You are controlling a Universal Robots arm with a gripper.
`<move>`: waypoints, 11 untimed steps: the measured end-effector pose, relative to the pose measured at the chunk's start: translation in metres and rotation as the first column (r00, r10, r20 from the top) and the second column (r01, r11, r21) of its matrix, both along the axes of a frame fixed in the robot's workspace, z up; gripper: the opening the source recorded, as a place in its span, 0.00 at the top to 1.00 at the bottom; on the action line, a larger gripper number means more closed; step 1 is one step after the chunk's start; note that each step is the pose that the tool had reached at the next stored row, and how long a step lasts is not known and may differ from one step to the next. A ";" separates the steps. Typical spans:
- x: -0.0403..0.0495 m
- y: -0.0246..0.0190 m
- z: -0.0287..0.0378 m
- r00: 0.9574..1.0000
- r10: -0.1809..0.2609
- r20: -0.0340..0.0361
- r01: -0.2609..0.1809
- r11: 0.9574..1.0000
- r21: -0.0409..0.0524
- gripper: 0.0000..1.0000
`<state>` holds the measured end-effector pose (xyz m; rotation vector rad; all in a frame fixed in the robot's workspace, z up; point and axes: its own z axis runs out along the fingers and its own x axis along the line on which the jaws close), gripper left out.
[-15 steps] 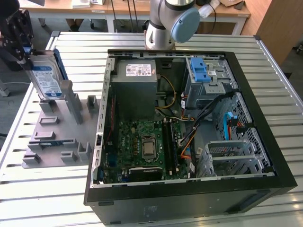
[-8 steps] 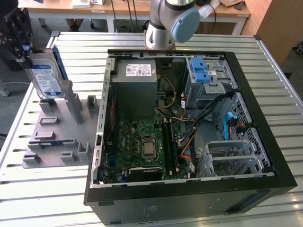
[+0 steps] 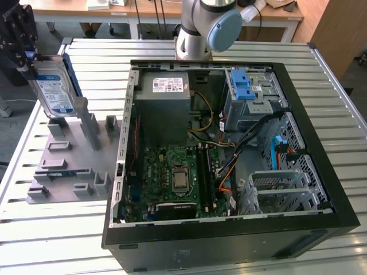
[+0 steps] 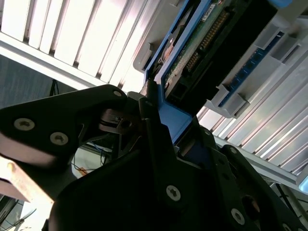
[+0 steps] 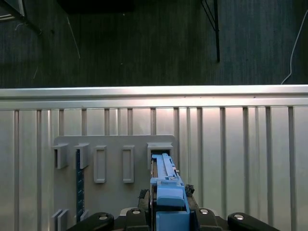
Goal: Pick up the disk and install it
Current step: 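Pick up the disk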
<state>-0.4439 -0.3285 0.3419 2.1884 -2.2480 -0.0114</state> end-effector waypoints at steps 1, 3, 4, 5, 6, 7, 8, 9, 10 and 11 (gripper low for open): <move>0.0000 0.0000 0.0007 1.000 0.000 0.000 0.000 1.000 0.000 0.64; 0.0000 0.0000 0.0021 1.000 0.000 0.000 0.000 1.000 0.000 0.64; 0.0000 0.0000 0.0028 1.000 0.000 0.000 0.000 1.000 0.000 0.64; 0.0000 0.0000 0.0037 1.000 0.000 0.000 0.000 1.000 0.000 0.64; 0.0000 0.0000 0.0043 1.000 0.000 0.000 0.000 1.000 0.000 0.64; 0.0000 0.0000 0.0050 1.000 0.000 0.000 0.000 1.000 0.000 0.64; 0.0000 0.0000 0.0056 1.000 0.000 0.000 0.000 1.000 0.000 0.64; 0.0000 0.0000 0.0063 1.000 0.000 0.000 0.000 1.000 0.000 0.64; 0.0000 0.0000 0.0070 1.000 0.000 0.000 0.000 1.000 0.000 0.64; 0.0000 0.0000 0.0077 1.000 0.000 0.000 0.000 1.000 0.000 0.64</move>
